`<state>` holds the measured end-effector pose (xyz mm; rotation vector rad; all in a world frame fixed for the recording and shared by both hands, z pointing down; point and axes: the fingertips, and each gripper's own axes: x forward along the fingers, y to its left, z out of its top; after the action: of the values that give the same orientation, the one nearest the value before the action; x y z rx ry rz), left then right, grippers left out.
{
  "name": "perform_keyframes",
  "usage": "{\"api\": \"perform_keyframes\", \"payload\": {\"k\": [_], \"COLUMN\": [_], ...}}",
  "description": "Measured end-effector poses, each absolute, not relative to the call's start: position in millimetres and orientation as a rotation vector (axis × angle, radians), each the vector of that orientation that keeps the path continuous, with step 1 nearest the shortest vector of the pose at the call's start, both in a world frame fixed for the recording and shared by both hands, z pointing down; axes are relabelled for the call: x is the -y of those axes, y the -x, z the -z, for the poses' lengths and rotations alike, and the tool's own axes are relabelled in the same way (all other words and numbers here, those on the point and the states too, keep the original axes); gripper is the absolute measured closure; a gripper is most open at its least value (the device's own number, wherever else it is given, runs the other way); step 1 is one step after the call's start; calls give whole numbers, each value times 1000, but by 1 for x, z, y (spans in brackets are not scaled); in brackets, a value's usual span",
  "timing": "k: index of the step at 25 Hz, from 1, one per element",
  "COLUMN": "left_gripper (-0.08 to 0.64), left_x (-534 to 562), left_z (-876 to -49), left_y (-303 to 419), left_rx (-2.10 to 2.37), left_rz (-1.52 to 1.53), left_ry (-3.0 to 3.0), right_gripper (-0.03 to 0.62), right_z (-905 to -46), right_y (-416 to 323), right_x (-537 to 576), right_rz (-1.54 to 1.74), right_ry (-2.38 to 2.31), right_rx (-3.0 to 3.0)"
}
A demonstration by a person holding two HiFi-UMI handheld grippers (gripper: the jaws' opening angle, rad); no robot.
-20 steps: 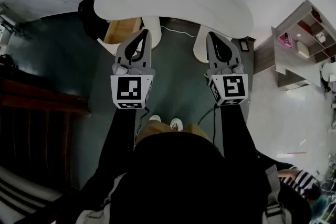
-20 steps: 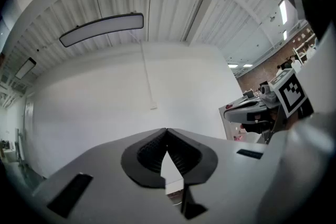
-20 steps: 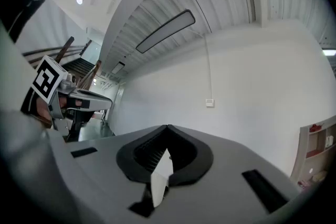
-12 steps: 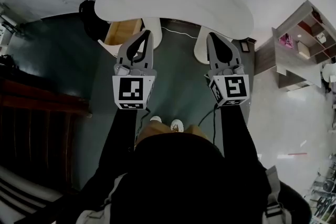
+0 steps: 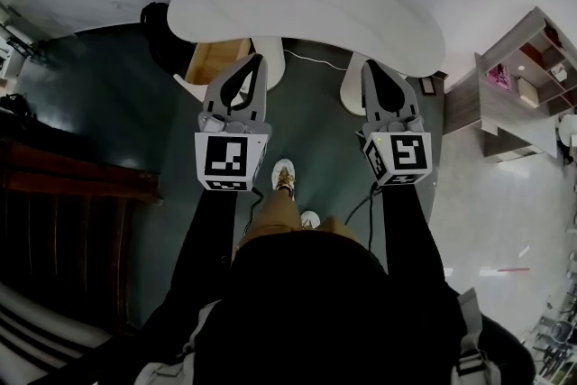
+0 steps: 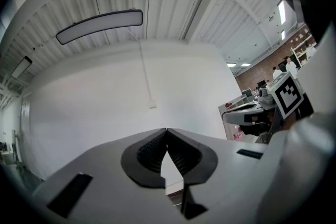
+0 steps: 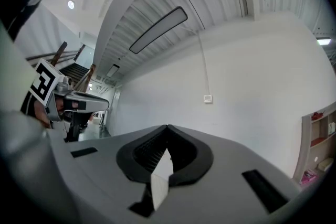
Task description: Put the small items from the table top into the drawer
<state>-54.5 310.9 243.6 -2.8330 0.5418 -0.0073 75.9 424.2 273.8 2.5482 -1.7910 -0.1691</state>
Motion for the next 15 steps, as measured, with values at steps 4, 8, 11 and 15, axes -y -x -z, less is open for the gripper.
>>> {"api": "perform_keyframes", "payload": {"k": [4,8,11,15], "left_gripper": [545,545,545,545], "left_x": [-280,-236,-198,-144], "left_z": [-250,-259,-262,-263], "left_y": [42,19,-1,-26], "left_rx": [-550,-551,-547,-539], "left_rz": [28,35,53,82], "left_ry": [2828,2836,2834,2840], "right_gripper": [566,566,566,566], "right_z": [-282,-290,-291,-288], "right_y": [-86,-109,-129,-153], "right_x": [-395,-352,-312,-259], "right_rz": [153,136,126,116], "right_ry": [-2533,-2520,-2526,-2524], "right_rx": [1791,1782,1787,1785]}}
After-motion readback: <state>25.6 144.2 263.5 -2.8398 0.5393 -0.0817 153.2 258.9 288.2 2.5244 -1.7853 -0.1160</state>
